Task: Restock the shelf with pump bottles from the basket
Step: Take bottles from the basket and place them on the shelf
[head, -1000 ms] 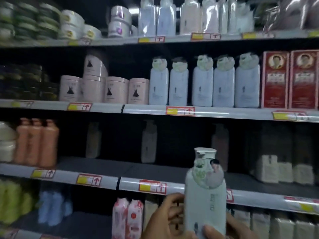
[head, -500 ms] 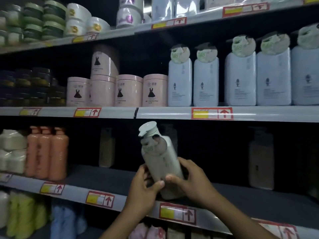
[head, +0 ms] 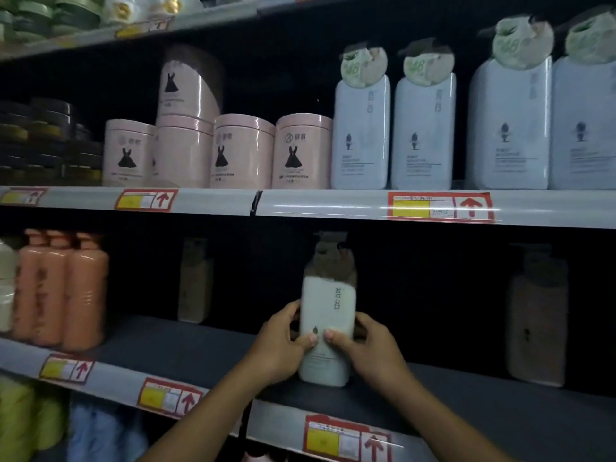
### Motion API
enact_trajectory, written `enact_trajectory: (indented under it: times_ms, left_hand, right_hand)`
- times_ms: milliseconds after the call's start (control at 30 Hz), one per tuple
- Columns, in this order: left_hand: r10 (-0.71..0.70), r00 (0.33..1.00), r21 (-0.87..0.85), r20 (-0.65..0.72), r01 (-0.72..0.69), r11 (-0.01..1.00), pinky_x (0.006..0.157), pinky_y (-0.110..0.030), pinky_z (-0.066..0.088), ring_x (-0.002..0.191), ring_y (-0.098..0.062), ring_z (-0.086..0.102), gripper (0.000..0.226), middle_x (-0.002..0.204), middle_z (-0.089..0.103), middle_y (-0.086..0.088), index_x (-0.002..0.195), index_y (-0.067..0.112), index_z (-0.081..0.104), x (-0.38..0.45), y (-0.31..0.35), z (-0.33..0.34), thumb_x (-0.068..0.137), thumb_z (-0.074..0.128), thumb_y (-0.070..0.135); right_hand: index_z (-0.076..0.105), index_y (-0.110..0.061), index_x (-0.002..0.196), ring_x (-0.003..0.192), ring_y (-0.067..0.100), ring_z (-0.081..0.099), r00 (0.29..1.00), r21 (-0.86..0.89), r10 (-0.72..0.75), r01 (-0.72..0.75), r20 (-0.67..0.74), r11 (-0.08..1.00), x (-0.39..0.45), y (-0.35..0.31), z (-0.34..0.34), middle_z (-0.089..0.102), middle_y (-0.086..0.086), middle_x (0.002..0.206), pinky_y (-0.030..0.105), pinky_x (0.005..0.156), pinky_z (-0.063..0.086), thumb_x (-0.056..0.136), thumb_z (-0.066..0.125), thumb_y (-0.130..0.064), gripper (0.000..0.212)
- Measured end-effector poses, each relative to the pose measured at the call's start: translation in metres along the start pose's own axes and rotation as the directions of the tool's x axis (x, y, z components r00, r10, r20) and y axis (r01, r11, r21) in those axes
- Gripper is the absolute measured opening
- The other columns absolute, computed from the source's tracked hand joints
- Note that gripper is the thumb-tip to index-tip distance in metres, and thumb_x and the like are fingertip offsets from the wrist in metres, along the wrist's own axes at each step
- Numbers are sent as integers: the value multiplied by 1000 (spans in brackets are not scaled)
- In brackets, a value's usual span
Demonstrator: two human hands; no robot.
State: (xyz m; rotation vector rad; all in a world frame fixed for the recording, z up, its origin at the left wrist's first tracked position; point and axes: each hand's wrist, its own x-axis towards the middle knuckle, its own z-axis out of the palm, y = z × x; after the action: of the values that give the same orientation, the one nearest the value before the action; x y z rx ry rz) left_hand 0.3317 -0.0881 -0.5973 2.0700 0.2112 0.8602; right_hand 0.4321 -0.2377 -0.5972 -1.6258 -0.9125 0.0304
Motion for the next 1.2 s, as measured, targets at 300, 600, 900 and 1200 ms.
enact_trajectory:
  times_ms: [300, 600, 900, 1200]
  left_hand:
    - [-106, 987, 59, -122, 113, 992, 87, -31, 60, 97, -5, 71, 55, 110, 73, 12, 121, 32, 62, -19, -9, 11, 73, 85, 23]
    - [-143, 973, 164, -180, 173, 971, 85, -34, 60, 95, -8, 70, 35, 105, 74, 3, 108, 25, 66, 3, -17, 23, 76, 80, 20]
    - [-212, 959, 82, -186, 230, 970, 94, -28, 52, 120, -21, 61, 78, 139, 59, -9, 146, 12, 42, -6, 3, 13, 80, 82, 20]
    - [-157, 967, -350, -200, 79, 933, 84, -30, 57, 94, -19, 72, 22, 100, 76, -9, 107, 14, 68, -137, 67, 47, 86, 75, 11]
  right_hand:
    - [70, -14, 84, 67, -3, 63, 987, -334, 140, -157, -77, 929, -12, 2, 2, 72, -7, 78, 8, 51, 44, 68, 88, -36, 33]
    - [55, -14, 56, 50, 8, 50, 974, -341, 119, -180, -192, 923, -1, 0, 16, 58, -1, 56, 23, 47, 37, 69, 87, -33, 40]
    - [57, -11, 130, 115, 26, 61, 989, -520, 96, -142, -114, 842, -11, -13, -3, 65, 10, 125, 30, 90, 49, 86, 68, -51, 61]
    - [59, -15, 122, 116, 16, 52, 914, -535, -405, 340, -4, 773, -162, -23, -61, 58, 1, 120, 20, 96, 39, 96, 61, -37, 34]
